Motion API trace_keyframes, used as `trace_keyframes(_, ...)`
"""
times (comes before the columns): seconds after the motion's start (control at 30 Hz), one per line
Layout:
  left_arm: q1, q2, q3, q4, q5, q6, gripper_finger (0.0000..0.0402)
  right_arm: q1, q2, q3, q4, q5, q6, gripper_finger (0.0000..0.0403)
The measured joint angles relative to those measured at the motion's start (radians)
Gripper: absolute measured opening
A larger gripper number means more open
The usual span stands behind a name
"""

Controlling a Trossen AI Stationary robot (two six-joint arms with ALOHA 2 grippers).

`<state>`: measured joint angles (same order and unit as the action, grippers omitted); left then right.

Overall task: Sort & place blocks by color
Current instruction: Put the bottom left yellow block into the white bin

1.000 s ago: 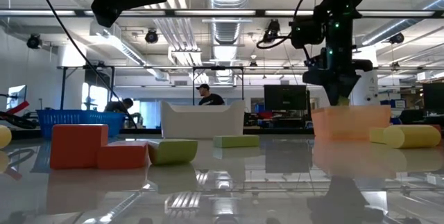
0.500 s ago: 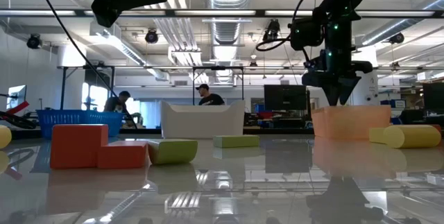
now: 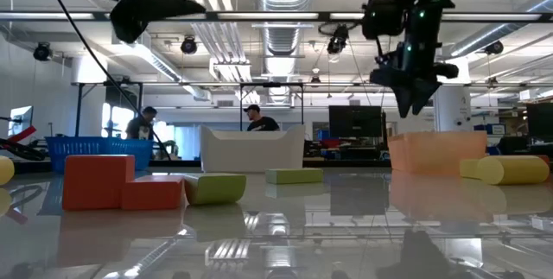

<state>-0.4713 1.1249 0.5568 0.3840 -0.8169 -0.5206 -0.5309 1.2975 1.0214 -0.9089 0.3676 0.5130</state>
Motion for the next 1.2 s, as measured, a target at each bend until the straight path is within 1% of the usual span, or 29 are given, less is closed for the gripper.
trace_keyframes(0.1,0.0,0.001,0.003,-0.142,0.005,-0.171,0.0171,0.044,-0.048,0.0,0.053,0.001,0.0,0.0148)
trace_keyframes(0.17,0.0,0.002,0.006,-0.249,0.043,-0.304,0.0171,0.081,-0.078,-0.003,0.097,0.003,-0.008,0.0143)
trace_keyframes(0.27,0.0,0.003,0.009,-0.384,0.133,-0.496,0.0171,0.148,-0.102,-0.006,0.177,0.038,-0.022,0.0138)
trace_keyframes(0.33,-0.001,0.003,0.016,-0.46,0.216,-0.613,0.0171,0.194,-0.11,-0.006,0.236,0.059,-0.054,0.0134)
trace_keyframes(0.4,-0.008,0.003,0.021,-0.548,0.3,-0.715,0.0171,0.239,-0.112,-0.006,0.301,0.063,-0.087,0.0132)
trace_keyframes(0.5,-0.02,0.023,0.048,-0.669,0.388,-0.851,0.0168,0.293,-0.107,-0.006,0.392,0.062,-0.142,0.0128)
trace_keyframes(0.6,-0.031,0.063,0.094,-0.785,0.481,-0.959,0.0157,0.328,-0.099,-0.006,0.469,0.062,-0.194,0.0127)
trace_keyframes(0.7,-0.041,0.123,0.164,-0.931,0.6,-1.057,0.0142,0.346,-0.097,-0.007,0.524,0.062,-0.242,0.0128)
trace_keyframes(0.83,-0.048,0.197,0.285,-1.064,0.792,-1.097,0.0128,0.345,-0.097,-0.007,0.586,0.062,-0.289,0.0129)
trace_keyframes(0.9,-0.057,0.218,0.357,-1.123,0.852,-1.097,0.0124,0.343,-0.097,-0.007,0.608,0.062,-0.306,0.0127)
trace_keyframes(0.97,-0.077,0.236,0.412,-1.222,0.835,-1.105,0.0123,0.343,-0.097,-0.007,0.621,0.062,-0.321,0.0125)
trace_keyframes(1.0,-0.093,0.245,0.428,-1.253,0.798,-1.123,0.0123,0.343,-0.097,-0.007,0.625,0.062,-0.327,0.0124)
trace_keyframes(1.07,-0.124,0.253,0.437,-1.248,0.737,-1.174,0.0123,0.343,-0.097,-0.007,0.638,0.062,-0.346,0.0123)
trace_keyframes(1.13,-0.141,0.256,0.427,-1.25,0.74,-1.237,0.0124,0.343,-0.097,-0.007,0.649,0.062,-0.36,0.0123)
trace_keyframes(1.2,-0.156,0.257,0.402,-1.251,0.775,-1.308,0.0132,0.343,-0.097,-0.007,0.659,0.062,-0.38,0.0123)
